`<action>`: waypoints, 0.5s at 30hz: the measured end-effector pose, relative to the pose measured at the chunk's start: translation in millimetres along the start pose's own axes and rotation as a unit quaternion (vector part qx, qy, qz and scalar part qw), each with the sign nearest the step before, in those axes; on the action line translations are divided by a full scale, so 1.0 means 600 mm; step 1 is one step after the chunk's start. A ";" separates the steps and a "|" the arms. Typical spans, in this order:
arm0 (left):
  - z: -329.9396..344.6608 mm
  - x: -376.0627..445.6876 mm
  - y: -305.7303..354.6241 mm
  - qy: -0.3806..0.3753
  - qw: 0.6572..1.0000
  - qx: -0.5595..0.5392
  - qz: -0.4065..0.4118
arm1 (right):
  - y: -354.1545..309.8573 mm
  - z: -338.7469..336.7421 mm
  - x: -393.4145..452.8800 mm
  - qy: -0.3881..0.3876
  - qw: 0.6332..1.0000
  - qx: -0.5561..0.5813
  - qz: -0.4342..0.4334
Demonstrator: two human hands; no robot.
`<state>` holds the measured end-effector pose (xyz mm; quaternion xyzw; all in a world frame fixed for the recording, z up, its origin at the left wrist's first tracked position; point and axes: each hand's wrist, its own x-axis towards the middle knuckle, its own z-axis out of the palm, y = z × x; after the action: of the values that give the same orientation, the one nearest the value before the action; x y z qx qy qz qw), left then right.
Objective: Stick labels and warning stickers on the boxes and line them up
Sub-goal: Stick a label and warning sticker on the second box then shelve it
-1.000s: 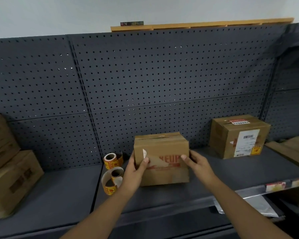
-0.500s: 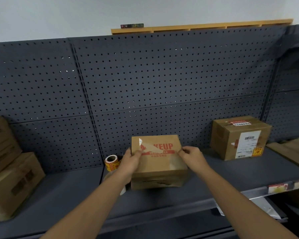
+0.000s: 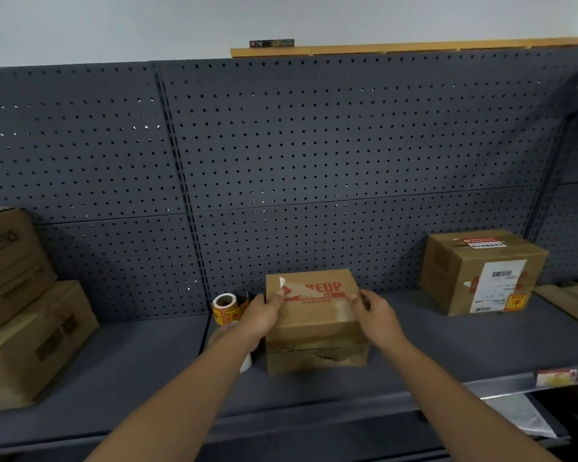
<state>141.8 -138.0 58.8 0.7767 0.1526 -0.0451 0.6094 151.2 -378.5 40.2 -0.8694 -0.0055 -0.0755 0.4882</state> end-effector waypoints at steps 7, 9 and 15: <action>-0.050 -0.014 -0.025 0.078 0.992 0.058 0.078 | 0.001 0.009 -0.002 0.065 0.993 -0.096 -0.033; -0.075 -0.030 -0.050 0.100 0.979 0.130 0.122 | -0.002 0.009 -0.010 0.090 0.984 -0.113 -0.100; -0.127 -0.056 -0.118 0.111 0.897 0.375 0.205 | -0.059 0.027 -0.030 0.026 0.971 -0.112 -0.209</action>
<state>80.3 -55.9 20.7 0.9618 0.0278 0.1134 0.2476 132.5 -344.7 59.6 -0.8959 -0.1665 -0.1984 0.3609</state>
